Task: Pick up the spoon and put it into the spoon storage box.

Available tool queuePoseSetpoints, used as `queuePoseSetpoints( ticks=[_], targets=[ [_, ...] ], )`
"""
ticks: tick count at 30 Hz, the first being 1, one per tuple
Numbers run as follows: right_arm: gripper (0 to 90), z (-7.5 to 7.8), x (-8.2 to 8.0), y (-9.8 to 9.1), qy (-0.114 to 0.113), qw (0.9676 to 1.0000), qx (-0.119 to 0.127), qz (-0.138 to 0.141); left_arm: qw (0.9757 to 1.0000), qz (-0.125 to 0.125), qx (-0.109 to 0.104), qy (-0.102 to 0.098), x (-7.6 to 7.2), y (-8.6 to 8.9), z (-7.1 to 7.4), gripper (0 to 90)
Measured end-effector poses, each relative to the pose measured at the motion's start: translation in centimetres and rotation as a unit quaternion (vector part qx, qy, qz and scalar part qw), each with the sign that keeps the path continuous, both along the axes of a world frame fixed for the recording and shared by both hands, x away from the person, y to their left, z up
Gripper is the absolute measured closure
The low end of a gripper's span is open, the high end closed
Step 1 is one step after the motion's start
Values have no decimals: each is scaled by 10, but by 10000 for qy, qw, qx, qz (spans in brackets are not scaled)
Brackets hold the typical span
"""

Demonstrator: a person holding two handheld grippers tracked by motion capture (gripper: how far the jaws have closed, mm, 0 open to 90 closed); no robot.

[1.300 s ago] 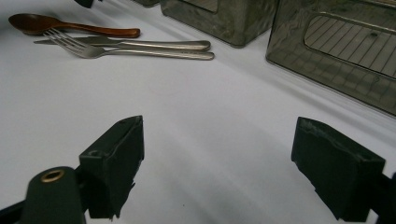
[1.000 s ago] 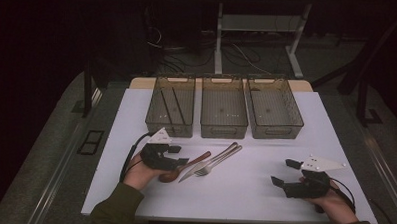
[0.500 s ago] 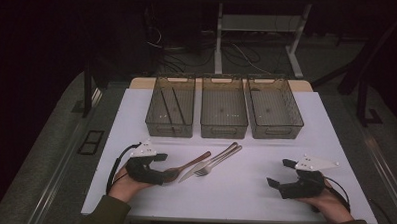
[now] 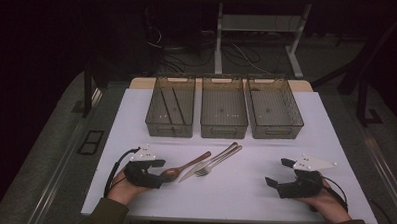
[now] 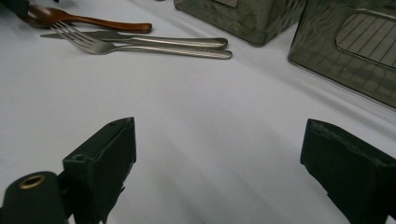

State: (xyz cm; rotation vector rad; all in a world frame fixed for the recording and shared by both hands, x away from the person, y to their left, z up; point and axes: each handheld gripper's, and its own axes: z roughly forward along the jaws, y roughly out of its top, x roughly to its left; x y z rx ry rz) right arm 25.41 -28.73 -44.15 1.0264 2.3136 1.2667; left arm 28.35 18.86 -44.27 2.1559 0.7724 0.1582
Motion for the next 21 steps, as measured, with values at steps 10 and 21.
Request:
queuePoseSetpoints(
  ticks=[10, 21],
  targets=[
    [99, 0, 0, 0, 18, 10000, 0, 15, 9997, -63, 216, 85, 1, -6, -6, 433],
    [99, 1, -1, -2, 22, 10000, 11, 2, 9993, -175, 312, 82, -2, -9, -4, 521]
  ],
)
